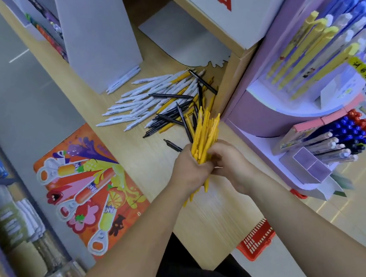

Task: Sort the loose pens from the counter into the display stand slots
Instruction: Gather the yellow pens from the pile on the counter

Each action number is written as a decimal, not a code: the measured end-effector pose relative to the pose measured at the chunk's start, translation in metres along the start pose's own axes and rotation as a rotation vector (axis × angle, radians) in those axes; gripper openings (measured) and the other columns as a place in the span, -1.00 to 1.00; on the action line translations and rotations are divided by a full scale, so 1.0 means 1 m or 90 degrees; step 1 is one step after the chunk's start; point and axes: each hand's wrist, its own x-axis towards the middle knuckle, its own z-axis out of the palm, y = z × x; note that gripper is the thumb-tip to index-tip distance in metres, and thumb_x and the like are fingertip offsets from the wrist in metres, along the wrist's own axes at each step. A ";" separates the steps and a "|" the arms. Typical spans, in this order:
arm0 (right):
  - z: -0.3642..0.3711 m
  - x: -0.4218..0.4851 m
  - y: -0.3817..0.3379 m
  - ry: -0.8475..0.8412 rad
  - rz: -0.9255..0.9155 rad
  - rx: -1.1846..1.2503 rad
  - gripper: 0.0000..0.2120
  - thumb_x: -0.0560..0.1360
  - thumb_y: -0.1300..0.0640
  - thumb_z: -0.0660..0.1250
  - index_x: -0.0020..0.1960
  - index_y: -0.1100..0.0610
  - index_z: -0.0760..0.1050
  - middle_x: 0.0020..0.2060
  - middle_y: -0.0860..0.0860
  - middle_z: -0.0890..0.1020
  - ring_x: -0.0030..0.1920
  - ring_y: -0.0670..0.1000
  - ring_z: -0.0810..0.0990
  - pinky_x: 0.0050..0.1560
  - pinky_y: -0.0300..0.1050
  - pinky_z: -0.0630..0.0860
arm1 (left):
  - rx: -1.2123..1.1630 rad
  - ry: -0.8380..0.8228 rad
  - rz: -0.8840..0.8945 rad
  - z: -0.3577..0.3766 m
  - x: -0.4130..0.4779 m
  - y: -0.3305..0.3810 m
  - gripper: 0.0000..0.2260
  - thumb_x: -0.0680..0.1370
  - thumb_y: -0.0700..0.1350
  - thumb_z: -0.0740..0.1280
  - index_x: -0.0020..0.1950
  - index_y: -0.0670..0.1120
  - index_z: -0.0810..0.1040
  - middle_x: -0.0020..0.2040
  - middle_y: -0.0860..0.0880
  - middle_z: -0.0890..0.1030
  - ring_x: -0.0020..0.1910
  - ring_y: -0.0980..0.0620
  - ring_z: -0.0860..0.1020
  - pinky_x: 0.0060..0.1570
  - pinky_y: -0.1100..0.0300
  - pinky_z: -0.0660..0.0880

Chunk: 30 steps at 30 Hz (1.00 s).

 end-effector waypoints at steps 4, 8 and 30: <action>0.013 -0.003 0.006 0.003 -0.008 -0.014 -0.50 0.54 -0.19 0.41 0.37 0.02 0.41 0.18 -0.03 0.66 0.22 0.00 0.63 0.33 0.07 0.52 | 0.031 0.045 0.023 0.005 -0.007 -0.003 -0.61 0.44 0.10 0.46 0.22 0.05 0.54 0.07 0.00 0.65 0.02 0.06 0.66 -0.03 0.04 0.67; 0.022 -0.008 0.009 -0.019 -0.002 -0.022 -0.54 0.63 -0.16 0.31 0.44 0.02 0.36 0.22 -0.02 0.64 0.25 0.03 0.61 0.38 0.15 0.50 | 0.090 0.028 0.031 -0.001 -0.017 -0.004 -0.70 0.53 -0.06 0.45 0.19 -0.02 0.42 -0.03 -0.01 0.63 -0.06 0.00 0.63 -0.13 0.01 0.62; 0.174 -0.018 -0.028 -0.056 -0.296 -0.252 -0.60 0.56 -0.20 0.35 0.26 0.04 0.58 -0.07 -0.01 0.74 -0.03 -0.04 0.72 0.09 0.08 0.64 | -0.081 0.175 -0.006 -0.176 -0.057 -0.050 -0.82 0.34 -0.02 0.39 -0.10 0.05 0.48 -0.34 0.06 0.58 -0.35 -0.10 0.63 -0.28 -0.18 0.65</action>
